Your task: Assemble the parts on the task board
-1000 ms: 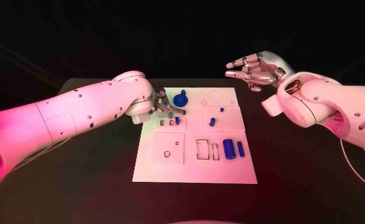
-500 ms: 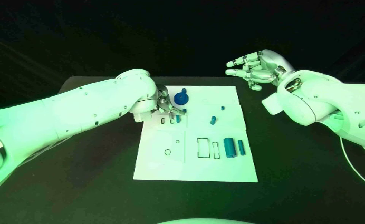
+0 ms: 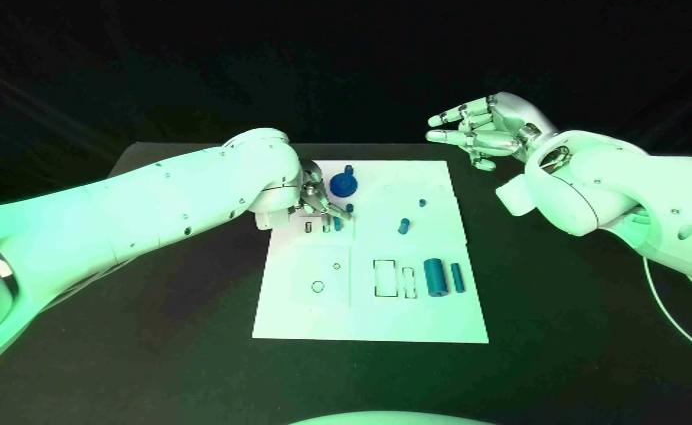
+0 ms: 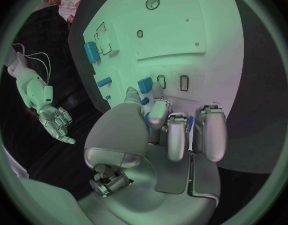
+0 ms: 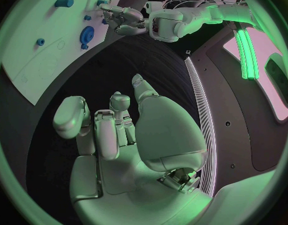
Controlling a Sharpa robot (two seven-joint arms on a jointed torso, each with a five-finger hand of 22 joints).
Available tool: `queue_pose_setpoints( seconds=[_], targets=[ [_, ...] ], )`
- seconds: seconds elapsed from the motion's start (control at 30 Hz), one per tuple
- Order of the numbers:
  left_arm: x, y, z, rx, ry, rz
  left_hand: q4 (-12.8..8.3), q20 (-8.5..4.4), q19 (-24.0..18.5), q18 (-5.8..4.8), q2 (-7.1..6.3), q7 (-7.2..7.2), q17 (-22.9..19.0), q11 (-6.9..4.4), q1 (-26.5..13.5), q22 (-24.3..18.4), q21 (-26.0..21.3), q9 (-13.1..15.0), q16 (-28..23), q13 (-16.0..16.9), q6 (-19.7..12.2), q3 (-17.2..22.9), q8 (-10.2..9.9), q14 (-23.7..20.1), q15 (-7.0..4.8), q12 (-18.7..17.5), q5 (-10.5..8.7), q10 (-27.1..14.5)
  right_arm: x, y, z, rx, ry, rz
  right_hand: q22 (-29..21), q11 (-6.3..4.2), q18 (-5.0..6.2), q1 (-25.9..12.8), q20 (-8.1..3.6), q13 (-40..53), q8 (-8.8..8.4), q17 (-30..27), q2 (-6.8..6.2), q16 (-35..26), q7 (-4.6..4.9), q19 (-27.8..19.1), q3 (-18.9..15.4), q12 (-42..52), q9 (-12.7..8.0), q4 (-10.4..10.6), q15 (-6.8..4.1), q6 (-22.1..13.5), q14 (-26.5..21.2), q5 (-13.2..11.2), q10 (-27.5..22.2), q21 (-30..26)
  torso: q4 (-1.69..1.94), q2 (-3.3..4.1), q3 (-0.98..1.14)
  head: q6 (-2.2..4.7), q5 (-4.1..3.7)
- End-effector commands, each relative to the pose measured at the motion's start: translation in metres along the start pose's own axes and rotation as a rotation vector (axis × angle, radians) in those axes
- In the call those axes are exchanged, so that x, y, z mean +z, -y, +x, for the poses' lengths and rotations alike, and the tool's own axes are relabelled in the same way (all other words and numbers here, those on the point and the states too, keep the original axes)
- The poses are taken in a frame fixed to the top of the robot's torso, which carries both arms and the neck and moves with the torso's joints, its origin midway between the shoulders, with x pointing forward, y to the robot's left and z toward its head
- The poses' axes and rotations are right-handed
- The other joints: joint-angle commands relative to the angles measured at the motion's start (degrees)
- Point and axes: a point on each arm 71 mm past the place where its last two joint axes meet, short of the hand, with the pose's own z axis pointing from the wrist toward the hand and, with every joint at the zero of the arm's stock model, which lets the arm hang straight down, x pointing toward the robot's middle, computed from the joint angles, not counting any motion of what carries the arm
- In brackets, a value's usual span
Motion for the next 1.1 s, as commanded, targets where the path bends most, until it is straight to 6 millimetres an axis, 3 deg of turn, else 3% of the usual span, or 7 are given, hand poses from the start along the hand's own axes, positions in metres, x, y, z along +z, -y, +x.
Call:
queue_pose_setpoints(
  seconds=[0.03, 0.77, 0.93, 1.1],
  targets=[
    [0.0002, 0.0022, 0.0009, 0.021, -0.016, -0.003, -0.31, -0.27, 2.12, -0.65, 0.0, 0.0, 15.09, -0.15, 0.81, 5.64, 0.26, 0.4, 0.14, 0.03, -0.44, 0.03, 0.35, 5.93, -0.33, 0.08, -0.31, 0.23, 0.0003, -0.0005, 0.0019, -0.011, -0.02, -0.002, -0.05, -0.33, 1.09, -0.17, -0.05, -0.1, 0.31, 5.22, 0.26, -0.18, -0.12, -0.54, -0.46, -0.28, 0.09, -0.02, 0.0, 0.26, 3.36, 0.17, -0.14, -0.37, 0.04, 0.03, -0.03, -0.08, -0.01],
    [0.0049, 0.0035, 0.0011, 0.023, -0.039, -0.002, -1.13, -0.26, 2.12, -0.68, 1.17, 0.0, 15.09, -0.15, 2.75, 5.85, 0.34, 2.0, 0.14, 0.11, -1.17, 0.58, 1.07, 5.93, -0.31, 0.02, -0.27, 0.22, 0.0018, -0.001, 0.0041, -0.01, -0.028, -0.003, -0.06, -0.33, 1.09, -0.17, -0.06, -0.1, 0.33, 5.17, 0.33, -0.22, -0.12, -0.53, -0.51, -0.26, 0.08, 0.02, -0.01, 0.24, 3.35, 0.2, -0.13, -0.39, 0.04, 0.05, -0.01, -0.39, -0.12],
    [0.005, 0.0051, 0.0028, 0.026, -0.057, 0.009, -2.91, -0.27, 2.06, -0.66, 2.06, -0.1, 15.09, -0.26, 5.54, 5.82, 0.3, 2.96, 0.14, 0.17, -1.55, 2.01, 1.43, 5.93, -0.36, -0.03, -0.22, 0.23, 0.002, -0.001, 0.0047, -0.01, -0.032, -0.003, -0.05, -0.35, 1.09, -0.14, -0.07, 0.1, 0.37, 5.22, 0.42, -0.19, -0.13, -0.52, -0.57, 0.0, 0.08, 0.05, -0.02, 0.22, 3.36, 0.28, 0.06, -0.4, 0.01, 0.04, 0.0, -0.57, -0.08],
    [0.0043, 0.0067, 0.005, 0.015, -0.078, 0.027, -6.23, -0.48, 2.04, -0.66, 4.18, -0.54, 15.09, -0.66, 10.74, 5.92, 0.31, 3.59, 0.14, 0.06, -2.31, 5.58, 1.31, 5.93, -0.68, -0.31, -0.21, 0.08, 0.0022, -0.0011, 0.0053, -0.009, -0.037, -0.004, 0.0, -0.35, 1.08, -0.13, -0.08, 0.3, 0.39, 5.25, 0.47, -0.18, -0.14, -0.49, -0.6, 0.24, 0.08, 0.08, -0.03, 0.24, 3.37, 0.31, 0.22, -0.38, 0.11, 0.05, 0.01, -0.63, -0.1]
  ],
)
